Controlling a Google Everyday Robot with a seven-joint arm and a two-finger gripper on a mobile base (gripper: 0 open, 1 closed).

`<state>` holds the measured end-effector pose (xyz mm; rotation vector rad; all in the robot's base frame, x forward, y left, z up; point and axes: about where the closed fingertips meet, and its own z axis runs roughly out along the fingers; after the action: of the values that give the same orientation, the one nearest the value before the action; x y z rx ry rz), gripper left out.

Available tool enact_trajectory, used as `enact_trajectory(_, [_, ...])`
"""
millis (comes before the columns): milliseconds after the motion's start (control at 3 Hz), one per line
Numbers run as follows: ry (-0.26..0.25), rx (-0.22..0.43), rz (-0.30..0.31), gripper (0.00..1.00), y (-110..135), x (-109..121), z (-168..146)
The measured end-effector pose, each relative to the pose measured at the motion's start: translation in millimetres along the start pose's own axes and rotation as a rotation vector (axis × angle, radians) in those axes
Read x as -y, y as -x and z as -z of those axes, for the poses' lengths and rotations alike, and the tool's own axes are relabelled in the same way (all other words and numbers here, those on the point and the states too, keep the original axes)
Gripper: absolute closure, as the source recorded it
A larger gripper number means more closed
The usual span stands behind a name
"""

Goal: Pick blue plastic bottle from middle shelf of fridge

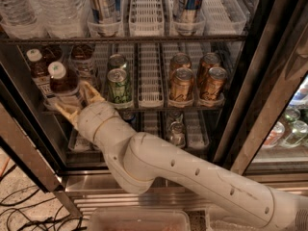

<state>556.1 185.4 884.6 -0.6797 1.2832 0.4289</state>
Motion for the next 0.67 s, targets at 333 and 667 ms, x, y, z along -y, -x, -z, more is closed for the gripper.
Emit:
enact_trajectory(333, [0.06,-0.022,0.004,1.0,2.7,-12.0,18.1])
enact_trajectory(667, [0.128,-0.057,0.014,1.0,1.8,-11.3,37.3])
